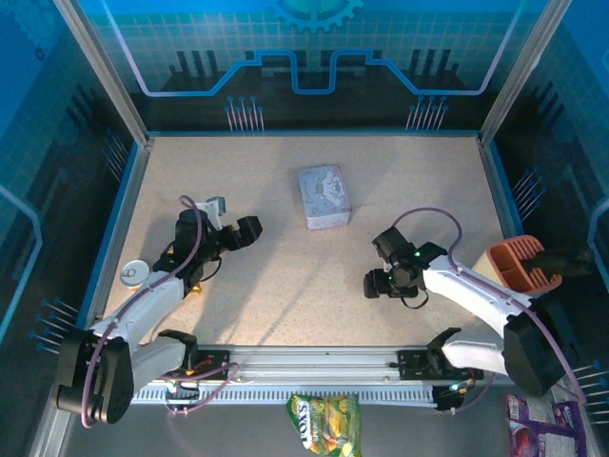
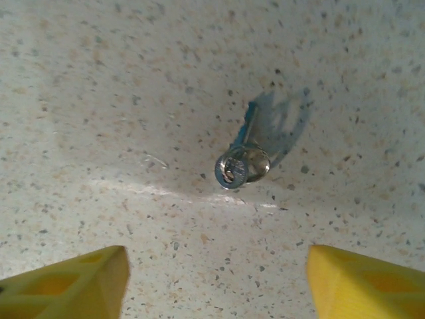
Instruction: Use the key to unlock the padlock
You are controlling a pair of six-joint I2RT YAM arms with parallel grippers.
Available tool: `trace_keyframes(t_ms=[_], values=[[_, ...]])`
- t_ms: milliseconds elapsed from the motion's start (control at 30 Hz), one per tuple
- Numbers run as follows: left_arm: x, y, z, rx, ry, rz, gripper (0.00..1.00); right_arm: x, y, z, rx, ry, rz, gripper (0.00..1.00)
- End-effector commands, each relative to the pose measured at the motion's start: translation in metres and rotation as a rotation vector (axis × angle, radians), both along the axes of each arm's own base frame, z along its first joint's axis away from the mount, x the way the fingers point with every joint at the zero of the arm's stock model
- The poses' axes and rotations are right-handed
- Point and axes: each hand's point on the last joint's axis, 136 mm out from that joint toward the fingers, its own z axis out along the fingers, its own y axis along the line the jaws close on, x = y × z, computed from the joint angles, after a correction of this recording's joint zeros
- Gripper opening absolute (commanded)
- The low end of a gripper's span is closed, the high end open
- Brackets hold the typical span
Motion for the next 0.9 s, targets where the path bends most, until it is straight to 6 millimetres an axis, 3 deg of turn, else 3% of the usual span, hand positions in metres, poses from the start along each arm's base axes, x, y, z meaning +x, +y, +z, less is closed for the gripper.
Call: trace_keyframes(t_ms=[0,233,533,867], values=[[-0.007,-0.005,-0.008,-0.006,0.042,-0.029,0.98,-0.006,0.003,-0.011,-0.004,0.071,-0.021,0.65],[-0.007,-0.005,-0.011,0.005,0.038,-0.035,0.98,0.009,0.001,-0.023,-0.045,0.073,-0.018,0.50],[-0.008,-0.003,-0.009,0.019,0.028,-0.032,0.98,0.025,-0.003,-0.024,-0.070,0.048,-0.025,0.45],[-0.009,-0.003,-0.010,0.022,0.032,-0.030,0.98,0.025,-0.005,-0.031,-0.075,0.069,-0.022,0.30]])
